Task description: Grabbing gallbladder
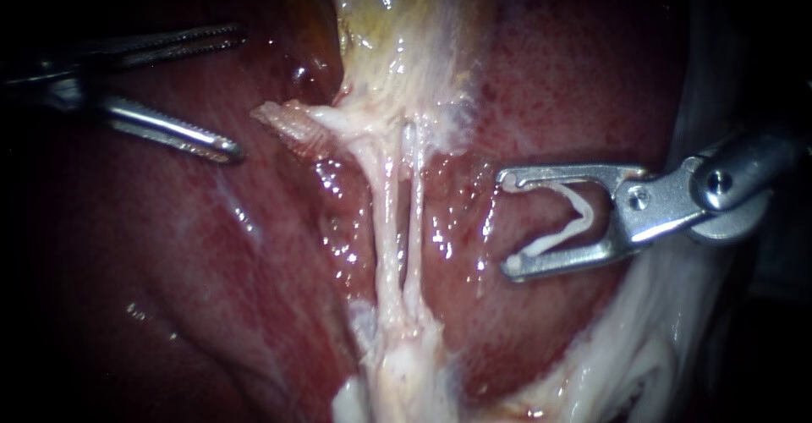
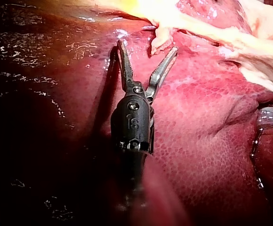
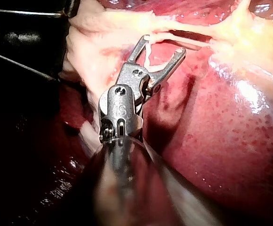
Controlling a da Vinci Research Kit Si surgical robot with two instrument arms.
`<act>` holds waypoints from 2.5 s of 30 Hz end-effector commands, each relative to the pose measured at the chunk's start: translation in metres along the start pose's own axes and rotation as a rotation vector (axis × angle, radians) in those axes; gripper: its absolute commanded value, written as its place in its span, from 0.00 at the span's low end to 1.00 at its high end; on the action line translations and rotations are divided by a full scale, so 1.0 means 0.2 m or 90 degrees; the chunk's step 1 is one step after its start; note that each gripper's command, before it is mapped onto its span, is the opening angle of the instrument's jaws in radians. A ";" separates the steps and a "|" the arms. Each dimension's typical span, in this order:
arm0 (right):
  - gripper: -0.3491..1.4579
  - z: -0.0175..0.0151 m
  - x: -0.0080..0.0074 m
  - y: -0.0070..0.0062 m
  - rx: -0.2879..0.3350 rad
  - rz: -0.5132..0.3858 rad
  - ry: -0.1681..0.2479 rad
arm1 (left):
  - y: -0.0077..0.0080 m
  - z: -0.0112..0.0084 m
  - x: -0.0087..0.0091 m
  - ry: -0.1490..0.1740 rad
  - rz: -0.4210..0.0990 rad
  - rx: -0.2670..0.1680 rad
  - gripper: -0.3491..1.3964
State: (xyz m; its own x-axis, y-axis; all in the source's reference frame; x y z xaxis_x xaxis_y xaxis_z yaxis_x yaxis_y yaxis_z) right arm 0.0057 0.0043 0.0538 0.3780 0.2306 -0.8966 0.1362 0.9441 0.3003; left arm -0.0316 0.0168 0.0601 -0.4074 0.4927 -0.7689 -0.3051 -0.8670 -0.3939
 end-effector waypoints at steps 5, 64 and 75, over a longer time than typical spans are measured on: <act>0.47 0.000 0.000 0.000 0.000 0.000 0.000 | 0.002 0.000 0.001 0.000 -0.004 0.003 0.66; 0.47 -0.001 0.000 0.000 0.000 0.000 0.000 | 0.000 -0.021 0.038 -0.030 -0.172 0.023 0.00; 0.47 -0.001 0.000 0.000 0.000 0.000 0.000 | -0.002 -0.022 0.037 -0.030 -0.172 0.030 0.00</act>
State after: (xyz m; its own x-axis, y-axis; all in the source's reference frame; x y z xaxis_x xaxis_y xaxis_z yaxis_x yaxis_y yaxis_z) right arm 0.0055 0.0043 0.0538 0.3781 0.2310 -0.8965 0.1358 0.9441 0.3005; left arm -0.0306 0.0205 0.0523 -0.3448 0.7107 -0.6132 -0.4484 -0.6986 -0.5575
